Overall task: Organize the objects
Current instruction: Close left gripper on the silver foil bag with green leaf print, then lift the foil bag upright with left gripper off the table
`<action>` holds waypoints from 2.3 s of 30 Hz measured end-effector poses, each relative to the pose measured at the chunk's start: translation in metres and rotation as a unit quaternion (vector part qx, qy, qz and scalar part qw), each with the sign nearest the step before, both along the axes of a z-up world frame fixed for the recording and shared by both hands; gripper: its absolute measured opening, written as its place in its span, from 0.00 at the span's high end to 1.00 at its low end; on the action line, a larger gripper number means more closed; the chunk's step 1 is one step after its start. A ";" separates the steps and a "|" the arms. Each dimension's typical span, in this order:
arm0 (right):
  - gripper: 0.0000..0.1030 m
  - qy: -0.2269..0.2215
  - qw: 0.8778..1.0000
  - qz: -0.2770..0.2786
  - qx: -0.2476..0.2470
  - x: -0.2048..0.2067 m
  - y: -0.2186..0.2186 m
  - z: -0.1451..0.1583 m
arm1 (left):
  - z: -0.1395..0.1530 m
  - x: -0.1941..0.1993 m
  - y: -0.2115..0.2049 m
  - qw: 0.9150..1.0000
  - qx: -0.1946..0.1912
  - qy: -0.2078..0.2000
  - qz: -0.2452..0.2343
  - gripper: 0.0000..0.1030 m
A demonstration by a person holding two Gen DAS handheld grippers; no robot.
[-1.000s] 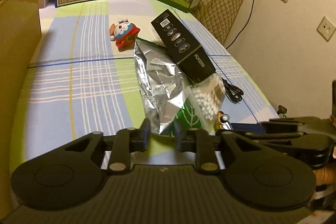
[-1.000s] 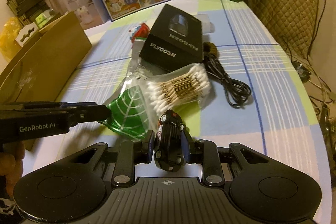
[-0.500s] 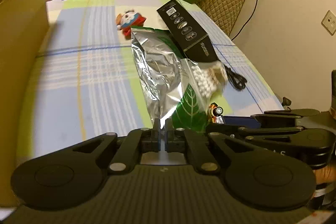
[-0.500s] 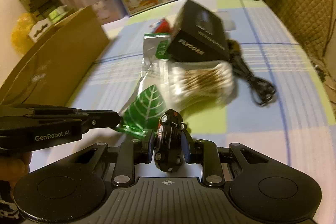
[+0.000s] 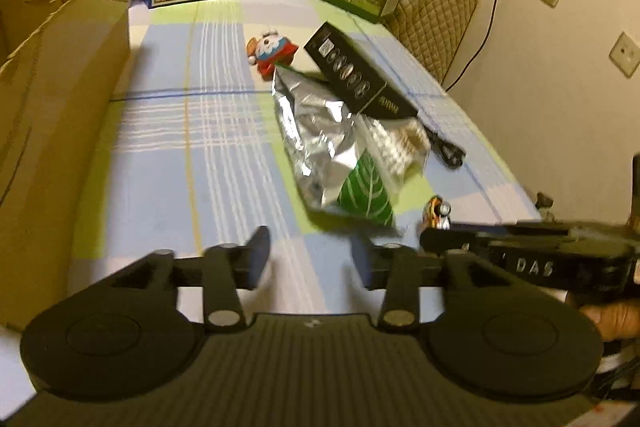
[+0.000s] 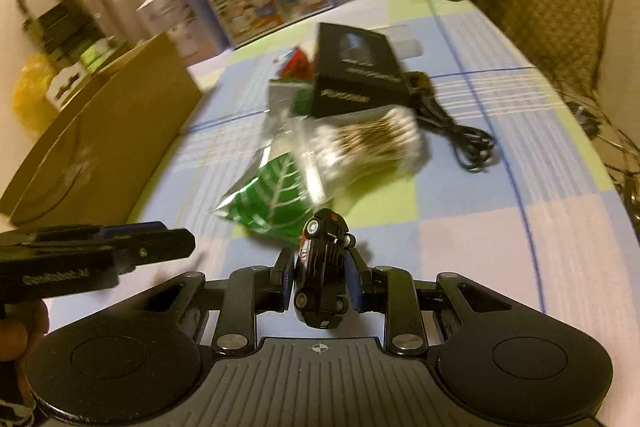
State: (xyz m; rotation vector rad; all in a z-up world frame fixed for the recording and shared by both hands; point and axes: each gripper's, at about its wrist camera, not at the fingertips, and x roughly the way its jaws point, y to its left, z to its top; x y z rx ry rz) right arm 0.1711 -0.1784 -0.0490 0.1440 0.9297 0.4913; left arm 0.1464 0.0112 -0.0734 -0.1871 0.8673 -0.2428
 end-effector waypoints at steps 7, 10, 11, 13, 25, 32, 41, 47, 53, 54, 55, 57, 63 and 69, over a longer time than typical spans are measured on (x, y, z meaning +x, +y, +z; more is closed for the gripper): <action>0.77 0.002 0.999 -0.034 -0.010 0.015 -0.010 -0.006 | -0.014 0.044 -0.012 1.000 -0.014 0.005 -0.001 0.37; 0.77 0.005 0.999 -0.037 -0.008 0.020 -0.012 -0.007 | -0.025 0.060 -0.017 1.000 -0.017 0.020 -0.004 0.37; 0.77 0.005 0.999 -0.036 -0.008 0.020 -0.012 -0.008 | -0.029 0.064 -0.017 1.000 -0.016 0.025 -0.005 0.37; 0.77 0.003 0.999 -0.031 -0.010 0.021 -0.010 -0.008 | -0.036 0.070 -0.017 0.999 -0.031 0.034 -0.009 0.37; 0.77 0.003 1.000 0.026 0.001 0.007 0.008 -0.006 | -0.019 0.031 -0.006 0.999 -0.023 0.039 -0.011 0.74; 0.76 -0.002 0.999 0.044 -0.001 -0.004 0.016 -0.001 | -0.003 -0.027 0.017 0.999 0.001 0.050 0.001 0.71; 0.76 -0.010 0.999 0.048 -0.009 -0.001 0.027 0.001 | 0.007 0.000 0.013 0.999 0.027 0.015 0.019 0.16; 0.76 -0.010 0.998 0.046 -0.028 0.005 0.028 -0.004 | -0.013 0.024 0.005 0.998 0.055 0.030 0.005 0.16; 0.76 -0.009 0.998 0.044 -0.039 0.010 0.032 -0.006 | -0.024 0.031 0.006 0.998 0.048 0.042 0.002 0.17; 0.76 -0.010 0.998 0.046 -0.040 0.010 0.033 -0.006 | -0.025 0.032 0.005 0.998 0.050 0.043 0.001 0.17; 0.76 -0.011 0.998 0.047 -0.041 0.009 0.034 -0.006 | -0.026 0.033 0.004 0.998 0.055 0.043 -0.001 0.18; 0.76 -0.012 0.998 0.048 -0.043 0.010 0.036 -0.006 | -0.028 0.035 0.001 0.996 0.069 0.047 -0.004 0.27; 0.76 -0.010 0.998 0.047 -0.043 0.011 0.037 -0.006 | -0.029 0.034 0.001 0.996 0.074 0.045 -0.011 0.34; 0.77 -0.010 0.998 0.045 -0.038 0.009 0.035 -0.004 | -0.024 0.030 0.003 0.997 0.050 0.048 -0.014 0.58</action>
